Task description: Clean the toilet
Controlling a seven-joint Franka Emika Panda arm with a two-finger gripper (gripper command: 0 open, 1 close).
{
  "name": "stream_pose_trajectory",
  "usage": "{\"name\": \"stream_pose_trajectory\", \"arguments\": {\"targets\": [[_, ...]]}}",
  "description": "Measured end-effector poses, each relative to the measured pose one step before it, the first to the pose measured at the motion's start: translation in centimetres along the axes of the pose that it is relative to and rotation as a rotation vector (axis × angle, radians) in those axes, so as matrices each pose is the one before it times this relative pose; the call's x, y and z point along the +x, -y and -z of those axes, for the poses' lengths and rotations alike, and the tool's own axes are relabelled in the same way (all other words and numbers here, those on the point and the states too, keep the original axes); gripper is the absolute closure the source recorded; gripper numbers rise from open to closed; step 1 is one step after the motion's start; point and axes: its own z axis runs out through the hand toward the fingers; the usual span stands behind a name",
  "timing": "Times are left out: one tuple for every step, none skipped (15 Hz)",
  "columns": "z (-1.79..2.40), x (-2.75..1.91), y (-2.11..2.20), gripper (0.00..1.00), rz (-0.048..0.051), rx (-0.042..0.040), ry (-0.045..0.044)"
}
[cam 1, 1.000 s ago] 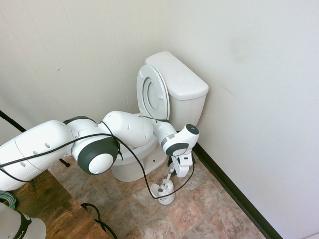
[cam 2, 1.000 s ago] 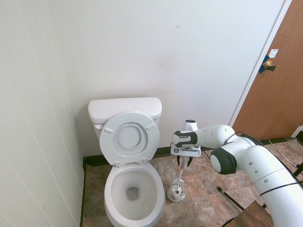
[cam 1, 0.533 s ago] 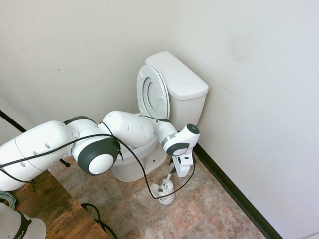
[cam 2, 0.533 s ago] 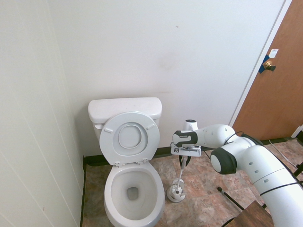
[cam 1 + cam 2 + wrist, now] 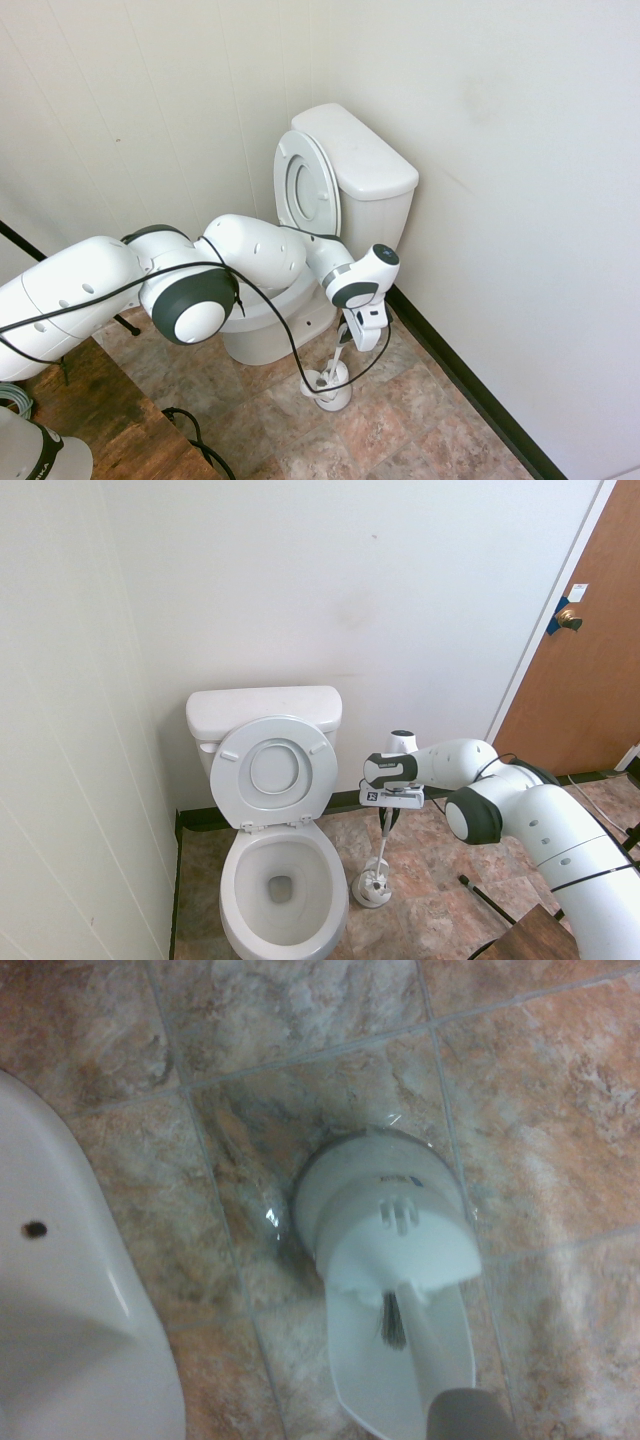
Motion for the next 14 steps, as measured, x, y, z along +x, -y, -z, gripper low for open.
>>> {"name": "stream_pose_trajectory", "arguments": {"targets": [[0.275, -0.561, -0.216, 1.0, 0.01029, 0.00455, -0.00626], [0.216, -0.649, -0.242, 1.0, 0.01005, 0.00415, -0.00638], [0.155, -0.765, -0.25, 1.0, 0.00939, 0.00303, -0.00611], [0.197, -0.734, -0.245, 1.0, 0.00854, 0.00435, -0.00682], [0.374, -0.695, -0.274, 1.0, 0.01052, 0.00641, -0.00705], [0.598, -0.568, -0.335, 1.0, 0.00809, 0.00633, -0.00493], [0.966, -0.352, -0.406, 1.0, 0.00504, 0.00804, -0.00478], [1.481, -0.147, -0.396, 1.0, 0.00229, 0.0084, -0.00404], [1.881, -0.076, -0.474, 1.0, 0.00038, 0.00932, -0.0045], [2.198, -0.104, -0.565, 1.0, 0.00181, 0.00974, -0.00533], [1.993, -0.251, -0.664, 1.0, 0.00526, 0.0042, -0.00387], [1.959, -0.391, -0.746, 1.0, 0.00972, 0.00138, -0.00398], [1.964, -0.53, -0.748, 1.0, 0.01254, 0.00305, -0.00552], [2.038, -0.716, -0.792, 1.0, 0.01461, 0.00629, -0.00563]]}}
